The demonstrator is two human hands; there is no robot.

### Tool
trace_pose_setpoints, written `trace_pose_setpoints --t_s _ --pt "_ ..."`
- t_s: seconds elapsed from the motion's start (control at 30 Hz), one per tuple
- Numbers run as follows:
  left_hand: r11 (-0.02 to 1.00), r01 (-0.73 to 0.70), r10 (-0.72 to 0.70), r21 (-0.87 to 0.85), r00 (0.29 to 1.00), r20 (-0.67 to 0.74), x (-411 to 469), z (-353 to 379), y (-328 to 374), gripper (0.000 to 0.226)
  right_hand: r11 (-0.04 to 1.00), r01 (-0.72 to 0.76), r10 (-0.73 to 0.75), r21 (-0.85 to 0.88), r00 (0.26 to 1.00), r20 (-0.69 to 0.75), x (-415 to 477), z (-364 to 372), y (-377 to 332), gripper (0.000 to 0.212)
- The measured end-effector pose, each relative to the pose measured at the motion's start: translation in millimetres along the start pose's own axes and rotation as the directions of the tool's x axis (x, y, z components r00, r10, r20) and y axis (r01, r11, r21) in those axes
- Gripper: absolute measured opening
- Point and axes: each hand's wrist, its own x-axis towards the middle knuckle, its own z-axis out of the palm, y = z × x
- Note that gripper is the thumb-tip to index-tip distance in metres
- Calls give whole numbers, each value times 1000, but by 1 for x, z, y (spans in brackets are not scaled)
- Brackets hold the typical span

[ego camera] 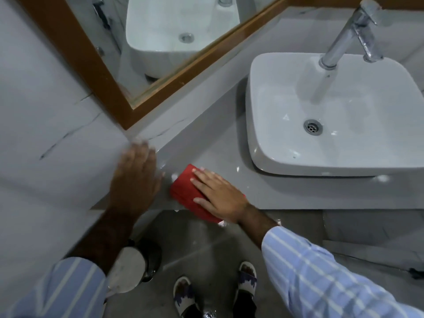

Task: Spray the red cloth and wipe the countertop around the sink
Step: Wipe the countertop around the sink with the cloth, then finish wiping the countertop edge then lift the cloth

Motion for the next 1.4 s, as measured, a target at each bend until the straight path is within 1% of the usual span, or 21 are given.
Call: trace_pose_setpoints --t_s 0.03,0.1,0.17,0.23,0.33,0.4,0.47,0.53,0.57,0.6,0.67,0.77,0.83,0.93,1.03,1.1,1.17,1.27,1.33,1.37,1.4 --pt "992 13 -6 -127 998 57 1 7 14 63 992 -117 120 46 991 -57 -3 -7 -5 58" --pt "921 147 -87 -361 980 177 6 16 41 50 919 -388 393 65 911 -121 -14 -20 -7 48" --pt "864 282 -167 -417 942 291 12 18 62 41 805 -591 593 38 802 -75 -27 -31 -5 45" --pt "853 351 -212 -385 909 359 14 17 76 42 716 -694 693 74 720 38 -33 -34 -1 47" --pt "780 446 -276 -439 875 399 13 14 85 39 632 -757 746 168 652 134 -29 -35 3 41" --pt "677 533 -300 -507 829 472 14 8 89 30 595 -772 754 224 633 175 -29 -37 4 31" --pt "510 637 -298 -578 761 576 11 3 91 20 551 -779 745 299 621 243 -35 -40 6 22" --pt "253 711 -239 -656 703 669 4 0 92 15 465 -778 744 422 601 290 -49 -42 13 23" --pt "169 715 -197 -678 699 688 1 -5 97 14 412 -773 755 482 586 294 -64 -45 18 24" --pt "111 712 -155 -694 702 695 -2 -10 103 14 372 -765 764 526 574 294 -80 -48 22 26" --pt "56 698 -74 -714 716 694 -5 -24 121 10 289 -750 782 595 543 304 -111 -53 32 27" --pt "75 672 60 -737 735 676 -6 -47 171 9 108 -686 843 719 447 300 -172 -67 48 25" --pt "83 658 128 -748 738 663 -2 -60 201 9 25 -636 871 771 393 295 -207 -75 58 22" --pt "108 628 224 -770 740 635 2 -85 258 10 -40 -583 912 812 311 268 -266 -92 73 22" --pt "166 576 315 -800 738 597 8 -110 319 12 -74 -505 950 860 227 215 -323 -112 84 14" --pt "199 526 383 -827 735 559 8 -129 372 15 -107 -419 973 902 141 181 -371 -124 90 12" --pt "242 428 425 -871 760 492 5 -150 422 12 -153 -277 984 949 49 173 -416 -134 92 12" --pt "301 225 468 -927 812 349 0 -177 495 9 -228 -74 974 971 -15 227 -473 -138 89 9" --pt "347 -31 564 -937 806 183 -5 -198 554 16 -267 56 959 962 -86 271 -512 -134 90 15" --pt "361 -179 613 -915 785 88 -7 -208 573 21 -273 101 952 957 -115 284 -522 -134 88 19" --pt "354 -336 678 -872 735 -8 -11 -219 603 22 -272 144 945 951 -148 293 -540 -133 90 21"
